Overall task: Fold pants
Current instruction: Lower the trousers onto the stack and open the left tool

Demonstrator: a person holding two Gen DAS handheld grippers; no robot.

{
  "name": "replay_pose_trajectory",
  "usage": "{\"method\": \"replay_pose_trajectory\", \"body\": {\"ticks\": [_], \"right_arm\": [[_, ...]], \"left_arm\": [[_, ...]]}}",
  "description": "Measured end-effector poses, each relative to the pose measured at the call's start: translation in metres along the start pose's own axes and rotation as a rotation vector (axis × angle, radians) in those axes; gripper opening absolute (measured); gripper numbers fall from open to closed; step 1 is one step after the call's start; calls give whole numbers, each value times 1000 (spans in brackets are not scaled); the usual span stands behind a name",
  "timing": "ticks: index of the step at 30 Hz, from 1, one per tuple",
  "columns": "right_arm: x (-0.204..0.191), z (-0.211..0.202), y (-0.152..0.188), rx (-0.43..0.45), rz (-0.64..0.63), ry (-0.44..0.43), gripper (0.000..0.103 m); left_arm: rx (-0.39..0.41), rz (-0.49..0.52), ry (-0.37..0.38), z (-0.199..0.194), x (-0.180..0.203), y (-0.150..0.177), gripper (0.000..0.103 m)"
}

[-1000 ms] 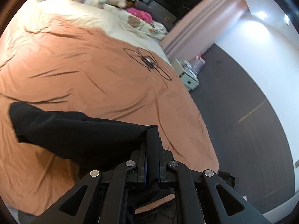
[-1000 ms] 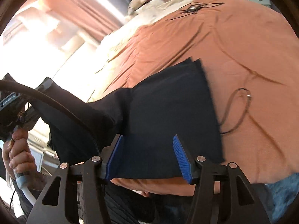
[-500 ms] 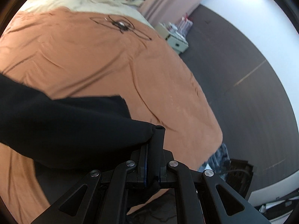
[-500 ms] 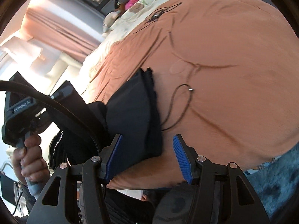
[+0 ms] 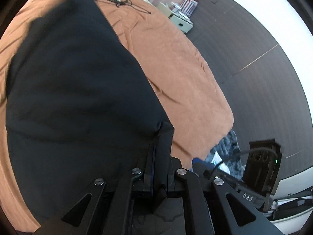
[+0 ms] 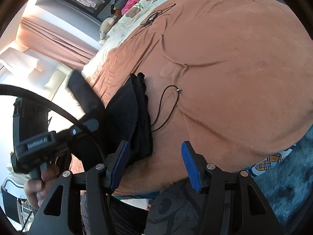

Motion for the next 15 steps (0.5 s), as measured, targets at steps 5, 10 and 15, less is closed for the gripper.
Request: {"method": "replay_pose_trajectory", "body": {"ticks": [5,10,15], "right_arm": [[-5,-2,4,-4,-13,-8,54],[-10,-6,9,-1,-23,-17,54],[-12,-9,12,-2,-28,-23,54]], "left_arm": [[-16,-10,-7,2,-5,16,7],[-31,-16,-10,2,-5,26,16],[2,-45,16,-14,-9,27,66]]}}
Point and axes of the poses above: each gripper's, at about its wrist camera, not at the fingertips, and z roughly the way its jaws point, x to its right, y to its underside, the point moved 2 cm from there along z, roughly the way its jaws point, and after that the axes turned 7 degrees about -y, right-handed, at the moved point
